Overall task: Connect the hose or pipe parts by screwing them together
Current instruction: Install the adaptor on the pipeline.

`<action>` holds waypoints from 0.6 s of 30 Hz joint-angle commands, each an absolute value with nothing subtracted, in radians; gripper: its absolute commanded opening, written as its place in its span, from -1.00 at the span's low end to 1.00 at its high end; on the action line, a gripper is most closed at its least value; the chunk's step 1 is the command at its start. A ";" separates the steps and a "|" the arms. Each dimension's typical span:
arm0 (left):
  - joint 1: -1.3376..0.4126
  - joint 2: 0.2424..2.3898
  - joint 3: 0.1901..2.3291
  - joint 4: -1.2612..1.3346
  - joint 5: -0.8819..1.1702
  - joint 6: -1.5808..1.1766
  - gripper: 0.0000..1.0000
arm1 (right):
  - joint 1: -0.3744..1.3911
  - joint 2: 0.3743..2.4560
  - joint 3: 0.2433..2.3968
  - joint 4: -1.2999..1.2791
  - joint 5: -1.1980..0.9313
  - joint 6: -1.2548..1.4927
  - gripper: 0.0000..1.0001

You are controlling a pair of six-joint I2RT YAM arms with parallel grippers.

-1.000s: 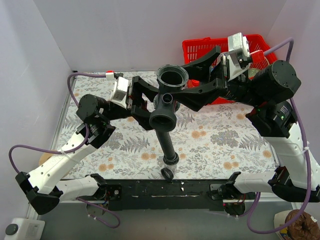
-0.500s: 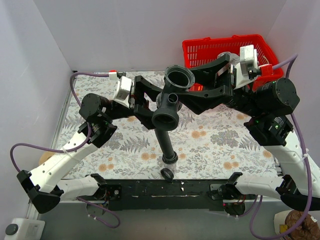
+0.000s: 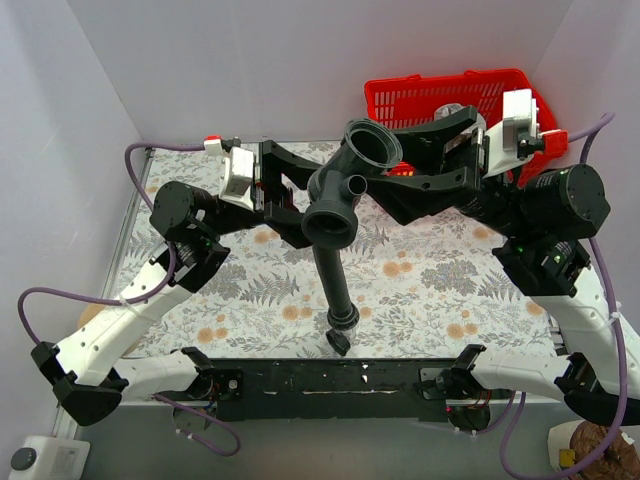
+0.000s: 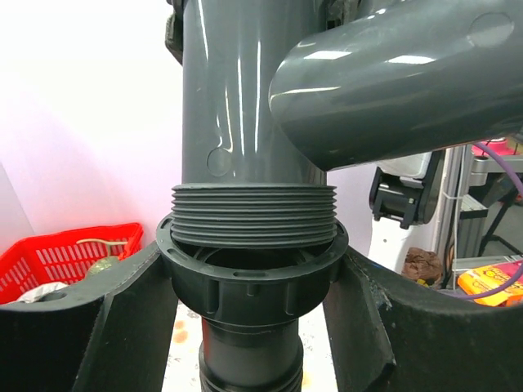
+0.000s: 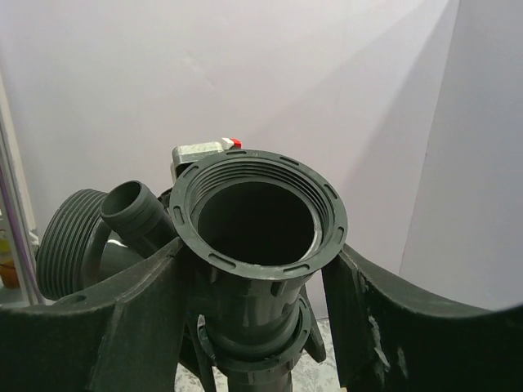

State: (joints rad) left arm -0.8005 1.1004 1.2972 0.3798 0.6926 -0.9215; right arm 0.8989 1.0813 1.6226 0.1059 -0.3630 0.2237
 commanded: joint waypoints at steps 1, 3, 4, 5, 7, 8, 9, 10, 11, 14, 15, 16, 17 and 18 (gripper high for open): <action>-0.799 1.088 1.423 0.437 0.581 -0.850 -1.00 | 0.910 1.114 1.647 -0.076 -0.342 0.190 -0.97; -0.799 1.098 1.436 0.402 0.568 -0.824 -1.00 | 0.916 1.132 1.687 -0.127 -0.325 0.173 -0.97; -0.799 1.103 1.449 0.388 0.566 -0.819 -1.00 | 0.917 1.138 1.700 -0.144 -0.321 0.164 -0.97; -0.799 1.106 1.456 0.365 0.572 -0.812 -1.00 | 0.922 1.147 1.727 -0.159 -0.315 0.154 -0.97; -0.799 1.114 1.465 0.342 0.580 -0.804 -1.00 | 0.930 1.157 1.753 -0.204 -0.292 0.130 -0.97; -0.801 1.114 1.465 0.330 0.583 -0.801 -1.00 | 0.931 1.166 1.775 -0.218 -0.287 0.124 -0.97; -0.799 1.117 1.465 0.322 0.591 -0.793 -1.00 | 0.933 1.169 1.784 -0.230 -0.278 0.120 -0.97; -0.799 1.118 1.465 0.312 0.595 -0.792 -1.00 | 0.933 1.173 1.795 -0.238 -0.273 0.118 -0.97; -0.799 1.121 1.463 0.287 0.603 -0.790 -1.00 | 0.933 1.187 1.807 -0.244 -0.268 0.117 -0.97; -0.799 1.121 1.454 0.256 0.626 -0.795 -1.00 | 0.934 1.227 1.890 -0.293 -0.273 0.107 -0.97; -0.801 1.123 1.451 0.246 0.630 -0.796 -1.00 | 0.934 1.239 1.932 -0.311 -0.278 0.104 -0.97; -0.801 1.121 1.450 0.244 0.632 -0.799 -1.00 | 0.937 1.252 1.956 -0.346 -0.278 0.095 -0.97; -0.801 1.118 1.442 0.247 0.629 -0.798 -1.00 | 0.936 1.271 1.973 -0.365 -0.278 0.092 -0.97; -0.801 1.117 1.431 0.253 0.627 -0.798 -1.00 | 0.936 1.275 1.982 -0.371 -0.276 0.087 -0.97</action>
State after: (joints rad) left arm -0.7982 1.1408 1.3975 0.2028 0.6361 -0.8085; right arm 0.9298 1.2198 1.9259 -0.2108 -0.2852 0.1184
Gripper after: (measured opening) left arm 0.610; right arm 0.664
